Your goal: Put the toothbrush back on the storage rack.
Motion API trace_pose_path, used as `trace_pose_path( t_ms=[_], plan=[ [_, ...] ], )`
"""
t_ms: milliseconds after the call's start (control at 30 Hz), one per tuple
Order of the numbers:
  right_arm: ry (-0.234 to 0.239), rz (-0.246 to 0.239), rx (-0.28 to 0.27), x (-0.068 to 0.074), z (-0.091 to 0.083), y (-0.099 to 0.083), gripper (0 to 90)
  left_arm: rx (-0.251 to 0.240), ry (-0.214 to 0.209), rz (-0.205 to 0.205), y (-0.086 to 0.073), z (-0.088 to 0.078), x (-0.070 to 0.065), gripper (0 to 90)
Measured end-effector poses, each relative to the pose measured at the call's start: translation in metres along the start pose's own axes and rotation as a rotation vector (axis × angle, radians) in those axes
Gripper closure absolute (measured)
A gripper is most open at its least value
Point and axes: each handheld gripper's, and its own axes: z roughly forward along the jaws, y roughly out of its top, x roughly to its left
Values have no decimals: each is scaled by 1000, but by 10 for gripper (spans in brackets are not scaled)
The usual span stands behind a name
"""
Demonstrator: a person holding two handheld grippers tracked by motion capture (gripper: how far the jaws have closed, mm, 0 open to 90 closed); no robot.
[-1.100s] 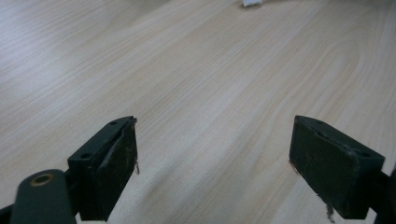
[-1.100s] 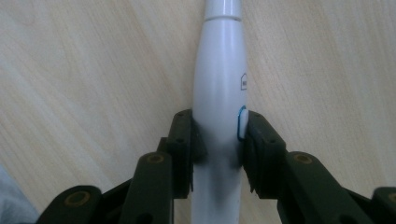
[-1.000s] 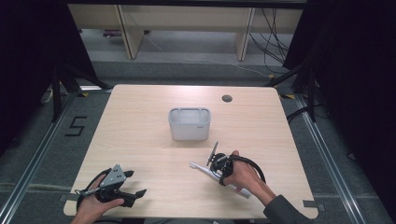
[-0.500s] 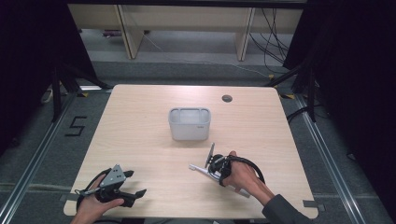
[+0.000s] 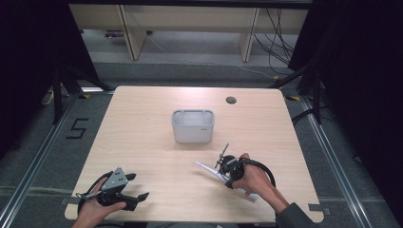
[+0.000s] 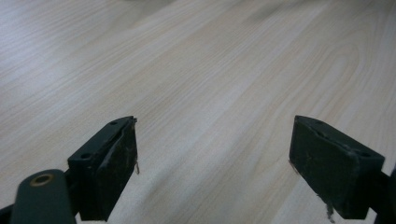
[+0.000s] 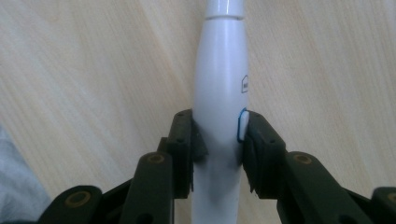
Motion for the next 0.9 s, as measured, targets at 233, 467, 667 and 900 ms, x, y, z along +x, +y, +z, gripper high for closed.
trace_pose_path(
  t_ms=[233,467,667,900],
  plan=[
    [-3,12,-58,-4,-7,-11,669,3,4,8,0,-1,1,150],
    [3,33,-147,-6,-15,-20,670,-11,0,0,0,0,0,150],
    [23,83,-308,-9,-36,-35,670,11,-3,7,0,-1,1,150],
    [17,92,-460,-18,-48,-43,669,4,5,10,-1,-1,2,150]
  ],
)
